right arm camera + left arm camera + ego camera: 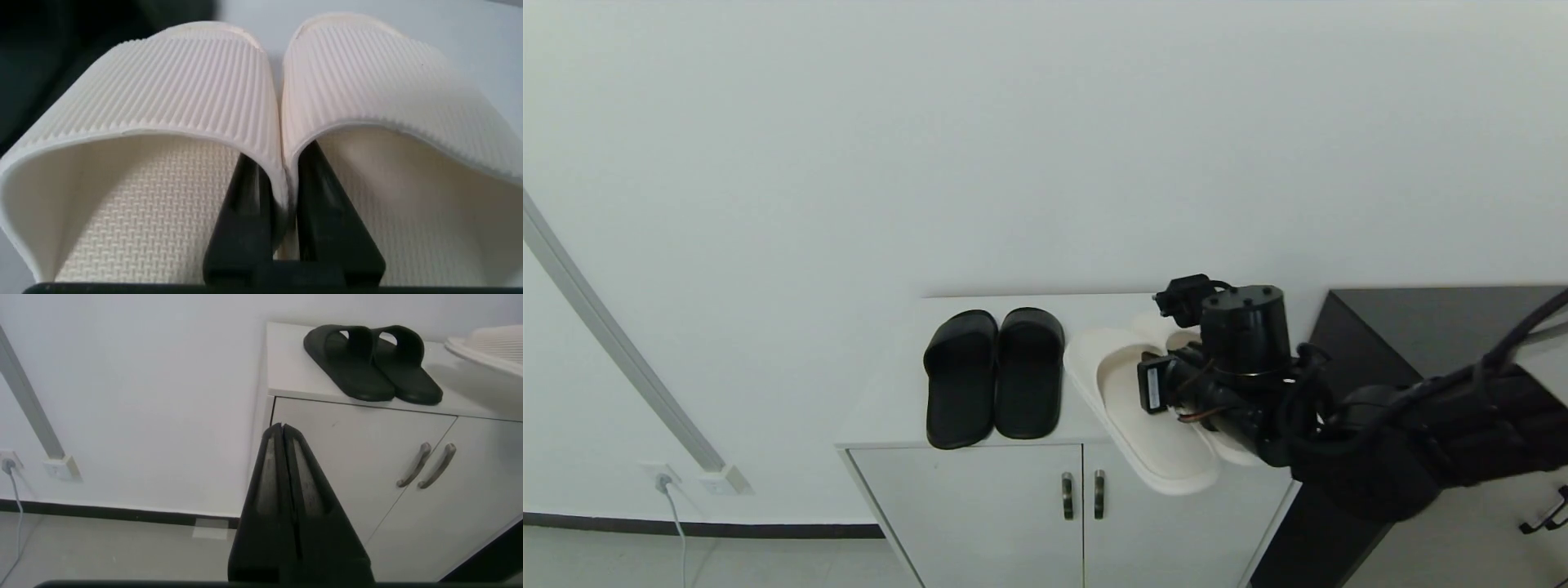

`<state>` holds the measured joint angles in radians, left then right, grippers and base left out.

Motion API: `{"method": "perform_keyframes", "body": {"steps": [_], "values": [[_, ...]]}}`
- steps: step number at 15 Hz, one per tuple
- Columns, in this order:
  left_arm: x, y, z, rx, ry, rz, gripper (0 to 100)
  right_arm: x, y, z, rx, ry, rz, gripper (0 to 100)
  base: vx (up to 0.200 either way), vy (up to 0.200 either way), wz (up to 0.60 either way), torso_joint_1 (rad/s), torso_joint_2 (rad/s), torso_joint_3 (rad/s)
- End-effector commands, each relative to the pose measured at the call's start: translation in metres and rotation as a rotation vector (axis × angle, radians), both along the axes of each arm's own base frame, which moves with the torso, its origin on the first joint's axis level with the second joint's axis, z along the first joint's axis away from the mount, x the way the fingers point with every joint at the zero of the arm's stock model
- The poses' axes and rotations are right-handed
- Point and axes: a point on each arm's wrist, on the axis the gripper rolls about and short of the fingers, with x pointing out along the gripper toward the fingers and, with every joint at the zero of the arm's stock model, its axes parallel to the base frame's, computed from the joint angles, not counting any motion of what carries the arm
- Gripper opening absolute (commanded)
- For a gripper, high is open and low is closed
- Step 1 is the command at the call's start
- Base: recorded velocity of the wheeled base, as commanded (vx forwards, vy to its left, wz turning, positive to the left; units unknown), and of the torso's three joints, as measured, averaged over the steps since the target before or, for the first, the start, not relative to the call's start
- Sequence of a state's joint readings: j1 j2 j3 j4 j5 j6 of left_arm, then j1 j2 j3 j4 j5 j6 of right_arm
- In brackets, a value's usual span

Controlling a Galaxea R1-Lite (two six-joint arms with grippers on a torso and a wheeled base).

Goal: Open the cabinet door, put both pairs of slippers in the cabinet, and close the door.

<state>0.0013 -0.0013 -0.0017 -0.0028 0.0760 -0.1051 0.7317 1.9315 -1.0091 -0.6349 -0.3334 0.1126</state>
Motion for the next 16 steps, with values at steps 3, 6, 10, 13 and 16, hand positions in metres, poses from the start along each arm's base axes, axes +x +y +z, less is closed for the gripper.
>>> {"method": "perform_keyframes", "body": {"steps": [3,6,10,13,16], "values": [[0.0,0.0,0.0,-0.001,0.001,0.001,0,-0.065,-0.048,0.032,0.07,-0.04,0.298,0,0.0,0.0,0.0,0.0,0.0,0.0],[0.0,0.0,0.0,-0.002,0.001,0.001,0,-0.085,-0.061,0.025,0.063,-0.021,0.44,0,0.0,0.0,0.0,0.0,0.0,0.0],[0.0,0.0,0.0,-0.004,0.001,0.001,0,-0.093,-0.066,0.015,0.035,-0.013,0.543,0,0.0,0.0,0.0,0.0,0.0,0.0],[0.0,0.0,0.0,-0.002,0.001,0.001,0,-0.094,-0.066,0.015,0.034,-0.011,0.543,0,0.0,0.0,0.0,0.0,0.0,0.0],[0.0,0.0,0.0,-0.001,0.001,0.001,0,-0.094,-0.066,0.014,0.031,-0.009,0.545,0,-0.067,0.0,0.0,-0.001,0.0,0.001]]}}
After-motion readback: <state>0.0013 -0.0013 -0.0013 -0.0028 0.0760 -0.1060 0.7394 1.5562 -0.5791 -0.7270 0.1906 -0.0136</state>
